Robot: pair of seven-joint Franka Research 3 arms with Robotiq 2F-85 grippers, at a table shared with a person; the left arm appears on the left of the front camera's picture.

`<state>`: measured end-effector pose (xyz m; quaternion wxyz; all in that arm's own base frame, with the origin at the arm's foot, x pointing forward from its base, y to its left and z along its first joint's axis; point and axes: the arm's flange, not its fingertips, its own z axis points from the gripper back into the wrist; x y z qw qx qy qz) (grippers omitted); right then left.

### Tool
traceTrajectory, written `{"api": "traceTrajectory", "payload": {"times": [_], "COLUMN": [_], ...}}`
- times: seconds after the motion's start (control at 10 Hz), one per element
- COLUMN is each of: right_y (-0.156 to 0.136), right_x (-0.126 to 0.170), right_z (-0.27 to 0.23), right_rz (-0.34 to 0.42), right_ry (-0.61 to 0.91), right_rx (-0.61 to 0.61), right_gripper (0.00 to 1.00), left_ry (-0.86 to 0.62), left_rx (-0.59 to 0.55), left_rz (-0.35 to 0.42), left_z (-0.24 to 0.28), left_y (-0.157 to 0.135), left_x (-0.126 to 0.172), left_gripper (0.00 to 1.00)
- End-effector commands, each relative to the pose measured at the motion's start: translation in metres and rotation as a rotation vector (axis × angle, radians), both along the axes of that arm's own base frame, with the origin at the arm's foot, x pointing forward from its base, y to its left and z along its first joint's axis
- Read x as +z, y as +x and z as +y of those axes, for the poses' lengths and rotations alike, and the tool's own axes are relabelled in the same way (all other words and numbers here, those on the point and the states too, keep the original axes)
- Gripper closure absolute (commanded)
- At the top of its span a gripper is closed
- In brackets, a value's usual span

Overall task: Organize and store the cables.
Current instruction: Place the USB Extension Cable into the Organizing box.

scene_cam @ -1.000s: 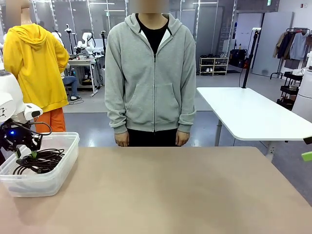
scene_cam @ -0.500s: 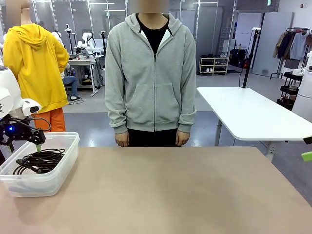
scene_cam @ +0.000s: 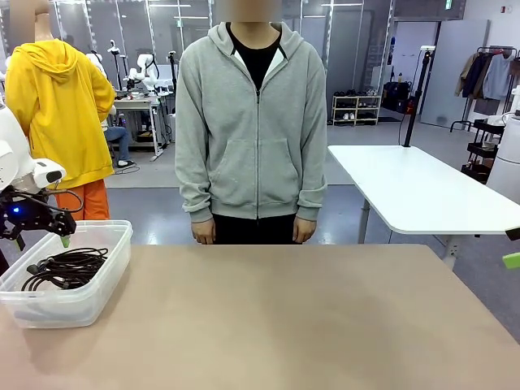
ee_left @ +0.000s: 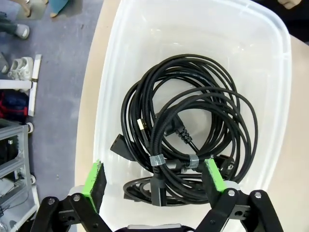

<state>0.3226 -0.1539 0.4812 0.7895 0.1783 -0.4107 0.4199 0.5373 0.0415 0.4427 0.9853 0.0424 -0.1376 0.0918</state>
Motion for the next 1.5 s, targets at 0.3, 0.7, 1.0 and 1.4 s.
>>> {"api": "traceTrajectory", "payload": {"times": [0.3, 0.7, 1.0, 1.4], "right_y": [0.0015, 0.0015, 0.0015, 0.0015], "right_x": [-0.0015, -0.0015, -0.0015, -0.0015], "right_z": [-0.0008, -0.0008, -0.0008, -0.0008], "right_rz": [-0.020, -0.020, -0.020, -0.020], "right_ry": [0.003, 0.003, 0.003, 0.003], "right_rx": [0.012, 0.012, 0.012, 0.012], "right_gripper": [0.00, 0.00, 0.00, 0.00], "left_ry": [0.017, 0.017, 0.017, 0.017], "left_rx": [0.008, 0.008, 0.008, 0.008], "left_rz": [0.003, 0.003, 0.003, 0.003], "left_z": [0.0002, 0.0002, 0.0002, 0.0002], "left_y": [0.0013, 0.0013, 0.0013, 0.0013], "left_x": [-0.0022, -0.0022, -0.0022, -0.0022], "left_gripper": [0.00, 0.00, 0.00, 0.00]}}
